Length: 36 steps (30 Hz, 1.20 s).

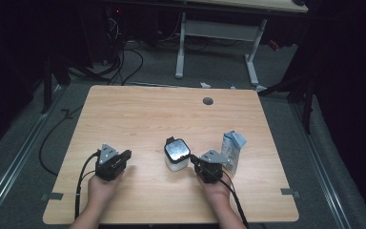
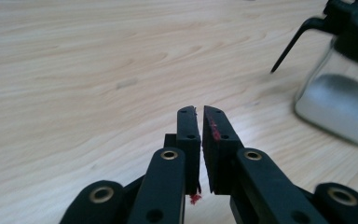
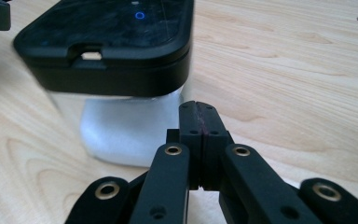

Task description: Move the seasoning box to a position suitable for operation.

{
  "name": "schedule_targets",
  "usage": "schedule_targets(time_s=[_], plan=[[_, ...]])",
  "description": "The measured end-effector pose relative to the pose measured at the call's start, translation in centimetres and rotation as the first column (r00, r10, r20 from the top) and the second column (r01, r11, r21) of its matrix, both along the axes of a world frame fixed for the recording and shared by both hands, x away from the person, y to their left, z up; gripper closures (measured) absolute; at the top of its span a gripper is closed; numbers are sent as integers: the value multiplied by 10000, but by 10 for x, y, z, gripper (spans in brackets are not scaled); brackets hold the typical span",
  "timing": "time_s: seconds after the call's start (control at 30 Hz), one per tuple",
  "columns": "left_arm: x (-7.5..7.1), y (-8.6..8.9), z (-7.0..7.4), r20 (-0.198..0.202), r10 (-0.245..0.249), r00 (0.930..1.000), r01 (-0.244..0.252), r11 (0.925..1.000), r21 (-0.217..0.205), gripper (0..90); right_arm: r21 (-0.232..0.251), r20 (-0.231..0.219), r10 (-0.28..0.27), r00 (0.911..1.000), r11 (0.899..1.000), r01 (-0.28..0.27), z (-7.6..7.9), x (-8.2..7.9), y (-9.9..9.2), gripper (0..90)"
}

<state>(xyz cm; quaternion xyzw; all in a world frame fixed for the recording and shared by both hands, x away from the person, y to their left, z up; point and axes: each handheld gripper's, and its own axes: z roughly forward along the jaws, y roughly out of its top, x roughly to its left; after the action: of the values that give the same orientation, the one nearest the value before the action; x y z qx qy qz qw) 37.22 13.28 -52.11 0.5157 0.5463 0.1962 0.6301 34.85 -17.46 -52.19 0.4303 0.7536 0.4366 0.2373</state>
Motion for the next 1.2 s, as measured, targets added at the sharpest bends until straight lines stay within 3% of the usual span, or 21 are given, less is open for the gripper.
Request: schedule_targets(time_s=[0.27,0.57,0.63,0.8,0.9,0.93,0.97,1.1,1.2], plan=[[-16,10,-2,181,47,9998,-51,9998,200,794,-87,114,387,9992,9992,-386,2,-15,9,900],[-22,18,-4,127,69,9999,-69,10000,-12,790,33,114,883,9960,9961,-883,-1,-28,21,900],[-23,19,-3,165,78,9998,-78,10000,21,789,-103,163,890,9959,9960,-888,-2,-29,22,900],[-26,24,0,257,155,9995,-150,9997,-181,790,-283,11,152,9999,9995,-152,-2,-17,4,900],[-25,24,-1,221,194,9996,-188,9996,-232,791,-188,-165,-36,9999,9998,33,-4,-9,6,900],[-25,25,-1,219,195,9996,-190,9996,-227,792,-201,-175,69,9998,9998,-72,-5,-8,9,900],[-25,25,-1,229,198,9995,-193,9996,-217,792,-521,-49,273,9996,9983,-275,-6,-11,16,900],[-25,26,-1,187,218,9996,-214,9995,-224,791,-320,-130,597,9981,9977,-601,-5,-15,24,900],[-26,27,-1,220,252,9994,-248,9995,-208,789,-426,-9,725,9974,9965,-725,-4,-19,28,900]])
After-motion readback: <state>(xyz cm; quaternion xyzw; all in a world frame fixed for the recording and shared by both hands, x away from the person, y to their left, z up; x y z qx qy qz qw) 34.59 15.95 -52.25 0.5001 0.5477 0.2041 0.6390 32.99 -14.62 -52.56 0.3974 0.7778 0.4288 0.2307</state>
